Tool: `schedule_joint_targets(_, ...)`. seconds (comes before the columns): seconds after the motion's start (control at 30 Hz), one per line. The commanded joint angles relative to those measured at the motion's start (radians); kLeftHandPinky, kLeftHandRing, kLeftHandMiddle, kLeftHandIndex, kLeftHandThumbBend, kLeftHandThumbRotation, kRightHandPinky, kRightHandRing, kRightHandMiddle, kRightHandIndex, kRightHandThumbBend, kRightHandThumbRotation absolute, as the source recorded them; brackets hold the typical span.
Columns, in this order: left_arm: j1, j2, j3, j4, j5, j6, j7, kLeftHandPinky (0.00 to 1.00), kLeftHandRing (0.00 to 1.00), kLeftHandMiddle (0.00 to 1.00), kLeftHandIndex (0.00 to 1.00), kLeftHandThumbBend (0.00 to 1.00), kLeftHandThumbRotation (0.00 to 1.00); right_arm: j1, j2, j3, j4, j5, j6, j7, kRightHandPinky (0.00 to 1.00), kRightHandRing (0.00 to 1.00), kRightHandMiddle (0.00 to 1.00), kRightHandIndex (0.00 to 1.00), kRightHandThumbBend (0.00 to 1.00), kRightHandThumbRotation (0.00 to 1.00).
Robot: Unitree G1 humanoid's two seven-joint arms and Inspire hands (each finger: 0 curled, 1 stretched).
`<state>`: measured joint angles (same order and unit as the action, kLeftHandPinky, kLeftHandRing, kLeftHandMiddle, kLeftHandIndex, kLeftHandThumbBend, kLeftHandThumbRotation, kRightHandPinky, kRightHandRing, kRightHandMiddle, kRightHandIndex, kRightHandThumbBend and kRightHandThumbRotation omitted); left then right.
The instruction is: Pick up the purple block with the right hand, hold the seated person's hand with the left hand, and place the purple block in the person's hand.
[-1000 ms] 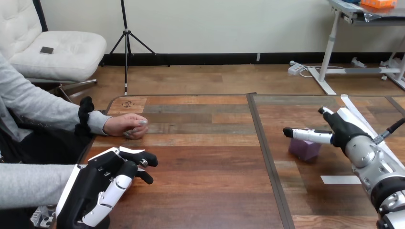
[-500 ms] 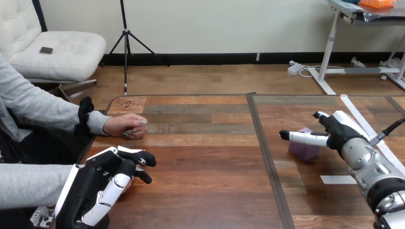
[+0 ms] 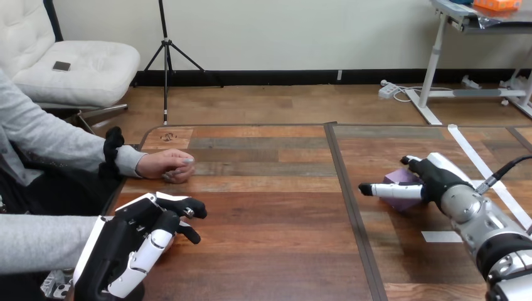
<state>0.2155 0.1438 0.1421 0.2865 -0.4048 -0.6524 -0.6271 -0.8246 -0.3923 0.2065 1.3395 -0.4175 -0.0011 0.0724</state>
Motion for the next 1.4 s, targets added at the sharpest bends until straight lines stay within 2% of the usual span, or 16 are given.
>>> schedule_joint_targets(0.0, -0.051, 0.014, 0.014, -0.033, -0.018, 0.013, 0.001, 0.44, 0.63, 0.61, 0.49, 0.62, 0.53, -0.05, 0.011, 0.001, -0.008, 0.007, 0.018, 0.043, 0.76, 0.91, 0.99, 0.98, 1.0, 0.5)
schedule_joint_targets(0.1, -0.059, 0.01, 0.019, -0.02, -0.02, -0.005, -0.003, 0.44, 0.62, 0.61, 0.49, 0.63, 0.51, -0.051, 0.006, 0.009, -0.011, 0.002, 0.007, 0.073, 0.74, 0.89, 0.98, 0.97, 1.0, 0.46)
schedule_joint_targets(0.2, -0.06, 0.009, 0.021, -0.017, -0.026, -0.007, -0.006, 0.44, 0.61, 0.6, 0.49, 0.64, 0.5, -0.051, 0.003, 0.018, -0.014, -0.008, 0.002, 0.073, 0.7, 0.86, 0.96, 0.96, 1.0, 0.43)
schedule_joint_targets(0.3, -0.063, 0.012, 0.024, -0.01, -0.028, -0.011, -0.011, 0.44, 0.61, 0.6, 0.49, 0.64, 0.49, -0.053, 0.005, 0.029, -0.014, -0.022, 0.011, 0.066, 0.67, 0.82, 0.93, 0.94, 1.0, 0.4)
schedule_joint_targets(0.5, -0.052, 0.011, 0.029, -0.022, -0.008, -0.016, 0.009, 0.44, 0.6, 0.6, 0.48, 0.63, 0.49, -0.042, 0.004, 0.048, -0.015, -0.045, -0.006, 0.045, 0.6, 0.75, 0.84, 0.87, 1.0, 0.33)
schedule_joint_targets(0.7, -0.05, 0.0, 0.03, -0.019, 0.01, -0.038, 0.021, 0.44, 0.6, 0.59, 0.47, 0.6, 0.52, -0.029, 0.005, 0.052, -0.016, -0.053, -0.024, 0.019, 0.53, 0.65, 0.74, 0.78, 1.0, 0.21)
schedule_joint_targets(0.97, -0.044, 0.005, 0.024, -0.026, 0.027, -0.039, 0.027, 0.44, 0.6, 0.59, 0.46, 0.6, 0.55, -0.017, 0.007, 0.048, -0.018, -0.048, -0.04, -0.001, 0.53, 0.61, 0.68, 0.7, 1.0, 0.09)
schedule_joint_targets(1.1, -0.057, 0.004, 0.029, -0.008, 0.01, -0.053, 0.009, 0.44, 0.59, 0.58, 0.46, 0.58, 0.54, -0.012, 0.005, 0.043, -0.017, -0.042, -0.052, -0.004, 0.52, 0.58, 0.64, 0.66, 1.0, 0.04)
schedule_joint_targets(1.2, -0.058, 0.008, 0.032, -0.014, 0.006, -0.046, 0.009, 0.43, 0.58, 0.58, 0.46, 0.54, 0.51, -0.009, 0.004, 0.045, -0.017, -0.044, -0.058, -0.013, 0.51, 0.57, 0.63, 0.64, 1.0, 0.02)
schedule_joint_targets(1.37, -0.043, 0.024, 0.031, -0.058, -0.003, 0.0, 0.014, 0.41, 0.58, 0.57, 0.46, 0.44, 0.35, -0.007, 0.003, 0.048, -0.015, -0.047, -0.061, -0.022, 0.5, 0.55, 0.61, 0.61, 0.98, 0.01)
